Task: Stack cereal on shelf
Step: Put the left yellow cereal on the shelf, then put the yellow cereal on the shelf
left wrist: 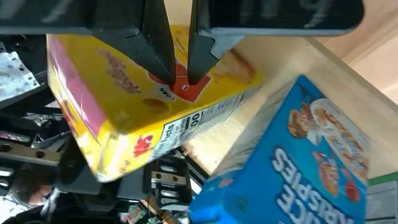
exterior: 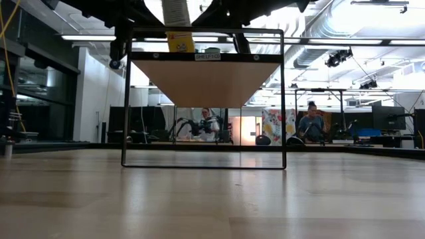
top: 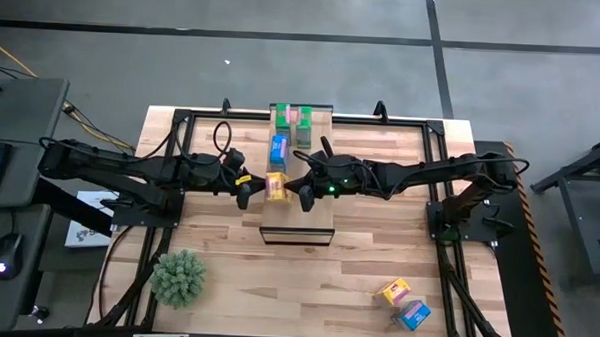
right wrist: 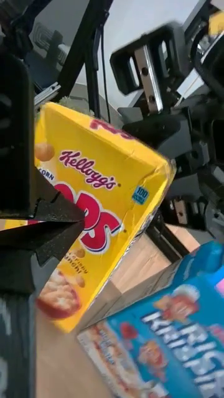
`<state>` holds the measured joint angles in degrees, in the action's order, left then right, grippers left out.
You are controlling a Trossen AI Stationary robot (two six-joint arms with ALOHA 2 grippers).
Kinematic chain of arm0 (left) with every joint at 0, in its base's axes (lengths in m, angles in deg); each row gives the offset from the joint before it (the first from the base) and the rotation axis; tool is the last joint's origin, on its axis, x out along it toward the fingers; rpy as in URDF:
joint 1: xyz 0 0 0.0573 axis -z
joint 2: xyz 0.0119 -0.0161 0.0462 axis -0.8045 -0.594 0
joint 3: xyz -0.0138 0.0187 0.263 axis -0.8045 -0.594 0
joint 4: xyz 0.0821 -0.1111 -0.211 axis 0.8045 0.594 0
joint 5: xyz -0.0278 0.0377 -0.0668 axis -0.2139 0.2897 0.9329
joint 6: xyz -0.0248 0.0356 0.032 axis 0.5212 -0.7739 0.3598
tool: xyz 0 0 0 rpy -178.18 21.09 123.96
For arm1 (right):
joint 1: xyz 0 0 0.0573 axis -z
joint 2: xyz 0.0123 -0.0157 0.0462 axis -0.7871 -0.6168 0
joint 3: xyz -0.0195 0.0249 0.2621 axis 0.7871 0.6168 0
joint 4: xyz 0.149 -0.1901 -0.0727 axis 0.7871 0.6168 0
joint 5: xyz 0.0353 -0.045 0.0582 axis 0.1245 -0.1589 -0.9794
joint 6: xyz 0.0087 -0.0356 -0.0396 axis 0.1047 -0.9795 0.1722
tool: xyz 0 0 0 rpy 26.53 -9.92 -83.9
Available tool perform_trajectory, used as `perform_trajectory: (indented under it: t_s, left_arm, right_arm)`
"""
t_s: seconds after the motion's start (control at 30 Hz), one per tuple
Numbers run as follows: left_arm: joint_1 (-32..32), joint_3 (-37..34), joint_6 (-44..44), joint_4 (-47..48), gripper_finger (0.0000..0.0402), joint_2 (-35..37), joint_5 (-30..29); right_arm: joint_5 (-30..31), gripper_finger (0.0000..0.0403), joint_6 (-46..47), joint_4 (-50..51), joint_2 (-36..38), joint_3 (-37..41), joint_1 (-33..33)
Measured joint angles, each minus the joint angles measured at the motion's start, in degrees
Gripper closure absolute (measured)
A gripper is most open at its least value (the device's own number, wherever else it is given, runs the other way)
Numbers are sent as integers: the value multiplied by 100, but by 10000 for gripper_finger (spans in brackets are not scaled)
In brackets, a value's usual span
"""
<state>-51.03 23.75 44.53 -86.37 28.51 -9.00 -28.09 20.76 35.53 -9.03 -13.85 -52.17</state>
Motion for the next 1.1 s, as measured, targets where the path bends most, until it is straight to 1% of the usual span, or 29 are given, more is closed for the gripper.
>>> perform_trajectory:
  t_s: [0.17, 0.4, 0.47, 0.57, 0.7, 0.8, 0.97, 1.1]
  left_arm:
    - [0, -1, -15, -3, 366, 0, 70]
    - [0, 0, -98, 2, 366, 0, 70]
    - [0, -1, -105, 5, 366, 2, 70]
    - [0, 0, -104, 17, 363, 16, 70]
    - [-2, 0, -111, 45, 338, 38, 70]
    - [0, 2, -108, 106, 314, 134, 72]
    - [-2, 2, -114, 415, 283, 359, 72]
    - [-3, 1, -252, 574, 276, 623, 71]
  right_arm:
    - [101, 402, 54, 171, 0, 0, 0]
    - [105, 402, 90, 167, 0, 0, -6]
    - [105, 396, 90, 169, 0, 0, -14]
    - [104, 376, 90, 168, 0, 0, -14]
    - [112, 342, -6, 171, 0, 0, -14]
    - [108, 325, -29, 170, 0, 0, 7]
    - [75, 314, -141, 380, 67, 9, 34]
    - [68, 313, -266, 750, 259, 9, 69]
